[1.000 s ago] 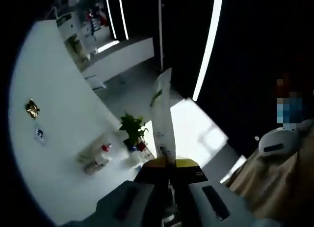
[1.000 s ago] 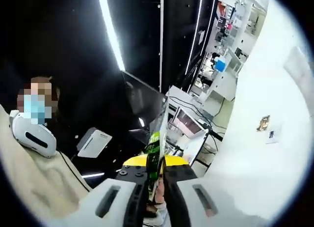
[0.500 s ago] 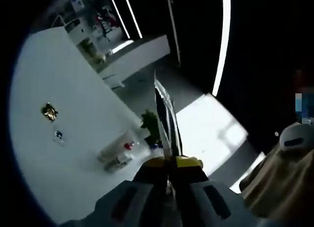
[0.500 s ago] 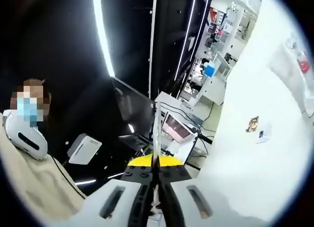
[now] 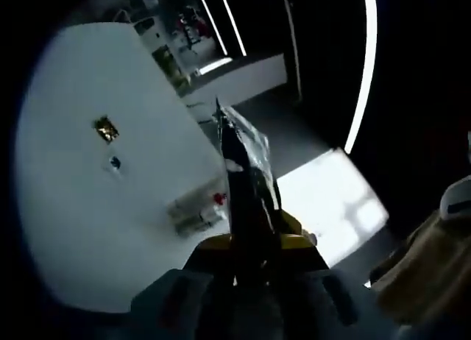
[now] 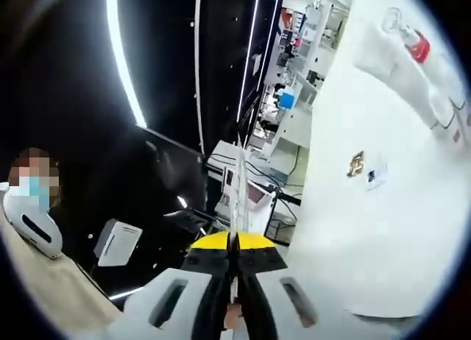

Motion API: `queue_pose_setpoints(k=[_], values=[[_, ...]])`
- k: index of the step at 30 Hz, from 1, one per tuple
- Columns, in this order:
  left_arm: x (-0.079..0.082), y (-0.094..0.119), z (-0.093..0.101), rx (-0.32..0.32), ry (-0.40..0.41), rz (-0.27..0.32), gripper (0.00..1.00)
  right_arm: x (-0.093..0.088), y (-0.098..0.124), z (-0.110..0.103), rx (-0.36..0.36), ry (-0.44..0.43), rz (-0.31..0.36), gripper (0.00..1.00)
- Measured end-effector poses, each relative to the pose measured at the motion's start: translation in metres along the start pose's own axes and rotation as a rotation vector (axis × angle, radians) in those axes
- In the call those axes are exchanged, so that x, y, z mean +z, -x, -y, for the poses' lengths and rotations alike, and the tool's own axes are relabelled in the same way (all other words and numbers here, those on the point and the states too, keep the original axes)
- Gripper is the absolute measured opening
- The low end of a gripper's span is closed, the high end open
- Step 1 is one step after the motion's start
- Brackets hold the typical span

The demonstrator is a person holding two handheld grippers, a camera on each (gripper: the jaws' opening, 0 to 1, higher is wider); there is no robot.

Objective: Arrange the skincare products in the storage area until every visible bottle or jar stands upright without overlapping.

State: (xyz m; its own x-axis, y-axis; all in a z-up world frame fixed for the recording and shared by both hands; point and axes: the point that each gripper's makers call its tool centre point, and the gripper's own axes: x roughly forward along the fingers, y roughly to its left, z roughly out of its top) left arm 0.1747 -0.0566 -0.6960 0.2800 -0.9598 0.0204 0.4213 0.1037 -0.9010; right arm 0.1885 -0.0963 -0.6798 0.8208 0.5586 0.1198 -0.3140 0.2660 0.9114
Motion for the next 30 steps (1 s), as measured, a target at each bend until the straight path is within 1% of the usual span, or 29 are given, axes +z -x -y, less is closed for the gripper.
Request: queue_pose_setpoints(k=[3,4,6,8,9,10,11,14,16,20,21,22,23,24,26,27,28,30], values=[[0.003,0.005,-0.004,0.025,0.012,0.034,0.03,-0.006,0.0,0.008,-0.039,0.011,-0.022,0.01],[0.001,0.005,-0.007,0.046,0.024,0.031,0.02,-0.006,-0.001,0.009,-0.037,0.007,-0.019,0.01],[0.001,0.005,-0.01,0.075,0.018,0.037,0.0,-0.01,0.0,0.015,-0.065,-0.001,-0.026,0.01],[0.002,0.005,-0.007,0.074,0.047,0.041,0.0,-0.011,0.001,0.019,-0.08,-0.006,-0.021,0.01],[0.002,0.004,-0.007,0.094,0.021,0.04,0.0,-0.011,0.001,0.019,-0.083,-0.018,-0.017,0.01],[0.002,0.004,-0.008,0.108,-0.01,0.033,0.0,-0.011,0.001,0.019,-0.089,-0.013,-0.018,0.01],[0.002,0.002,-0.006,0.113,-0.021,0.026,0.0,-0.012,0.002,0.021,-0.103,0.002,-0.022,0.01],[0.001,0.0,-0.006,0.107,-0.006,0.017,0.0,-0.011,0.005,0.021,-0.102,-0.005,-0.013,0.01],[0.0,-0.002,-0.005,0.098,0.004,0.012,0.0,-0.009,0.008,0.02,-0.104,0.023,-0.003,0.02],[-0.002,-0.004,-0.002,0.087,0.006,0.001,0.0,-0.008,0.011,0.017,-0.078,0.077,0.018,0.04],[-0.003,-0.005,-0.002,0.083,0.012,0.001,0.0,-0.009,0.012,0.017,-0.078,0.105,0.013,0.05],[-0.005,-0.006,-0.004,0.08,0.02,0.002,0.0,-0.009,0.013,0.019,-0.077,0.129,0.003,0.07],[-0.007,-0.006,-0.005,0.077,0.037,0.002,0.0,-0.01,0.017,0.024,-0.087,0.187,-0.018,0.08],[-0.012,-0.009,-0.009,0.085,0.069,-0.007,0.0,-0.01,0.02,0.029,-0.105,0.224,-0.033,0.09],[-0.02,-0.013,-0.015,0.104,0.077,-0.034,0.0,-0.016,0.028,0.039,-0.141,0.268,-0.084,0.12],[-0.022,-0.015,-0.015,0.11,0.078,-0.046,0.0,-0.018,0.033,0.043,-0.15,0.3,-0.101,0.14],[-0.025,-0.018,-0.015,0.117,0.074,-0.059,0.0,-0.017,0.037,0.045,-0.145,0.325,-0.105,0.16],[-0.028,-0.021,-0.012,0.112,0.063,-0.073,0.0,-0.017,0.044,0.05,-0.155,0.323,-0.11,0.2]])
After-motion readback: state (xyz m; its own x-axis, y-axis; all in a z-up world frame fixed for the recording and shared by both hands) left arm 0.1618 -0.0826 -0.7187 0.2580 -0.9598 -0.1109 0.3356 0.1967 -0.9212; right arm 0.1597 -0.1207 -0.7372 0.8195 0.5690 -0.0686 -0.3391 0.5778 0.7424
